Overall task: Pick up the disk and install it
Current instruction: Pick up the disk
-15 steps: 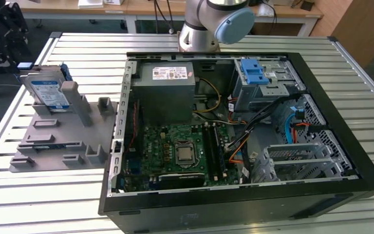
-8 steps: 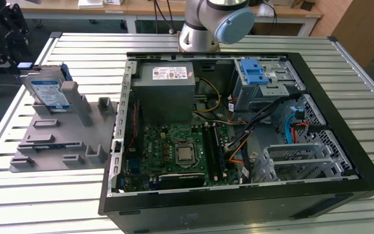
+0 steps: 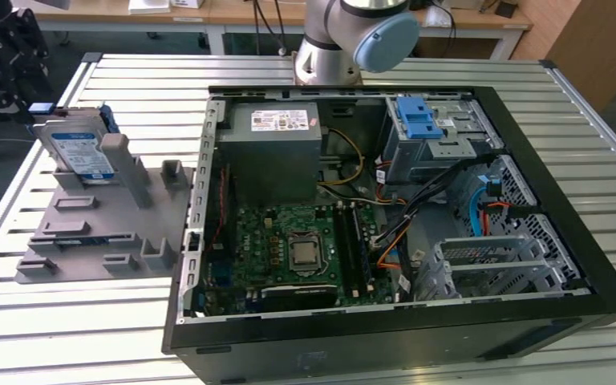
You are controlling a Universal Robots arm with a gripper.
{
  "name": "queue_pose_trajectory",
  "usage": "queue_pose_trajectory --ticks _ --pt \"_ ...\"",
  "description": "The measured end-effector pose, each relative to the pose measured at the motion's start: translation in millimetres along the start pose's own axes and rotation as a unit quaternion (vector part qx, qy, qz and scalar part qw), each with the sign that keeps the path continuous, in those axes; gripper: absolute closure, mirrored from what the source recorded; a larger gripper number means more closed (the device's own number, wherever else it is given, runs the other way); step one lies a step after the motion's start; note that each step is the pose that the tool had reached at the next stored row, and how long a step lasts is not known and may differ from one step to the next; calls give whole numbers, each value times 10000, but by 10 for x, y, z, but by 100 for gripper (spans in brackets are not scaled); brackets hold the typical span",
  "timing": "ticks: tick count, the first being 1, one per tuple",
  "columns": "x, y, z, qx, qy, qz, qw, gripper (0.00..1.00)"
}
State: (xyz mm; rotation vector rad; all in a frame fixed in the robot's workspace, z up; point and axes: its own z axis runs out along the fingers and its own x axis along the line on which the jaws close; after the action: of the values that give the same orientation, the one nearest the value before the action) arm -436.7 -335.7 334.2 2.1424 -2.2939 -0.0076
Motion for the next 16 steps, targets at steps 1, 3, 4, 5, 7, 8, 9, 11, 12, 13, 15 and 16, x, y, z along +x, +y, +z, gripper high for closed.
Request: queue_pose_trajectory --ticks 1,3,4,5,7,8,9,11,12,13,15,16 --pt "0 0 3 0 0 0 10000 35" --pt "0 0 8 0 0 0 10000 35" --pt "0 0 10 0 0 0 10000 35" --pt "0 0 13 0 0 0 10000 35" --pt "0 0 17 0 0 0 10000 35" --pt "0 0 20 0 0 0 10000 35" --pt "0 0 23 0 0 0 10000 35" --pt "0 0 28 0 0 0 10000 35" --pt "0 0 31 0 0 0 10000 35" --pt "0 0 33 0 0 0 10000 35" --pt "0 0 38 0 0 0 10000 35" --pt "0 0 40 0 0 0 10000 35"
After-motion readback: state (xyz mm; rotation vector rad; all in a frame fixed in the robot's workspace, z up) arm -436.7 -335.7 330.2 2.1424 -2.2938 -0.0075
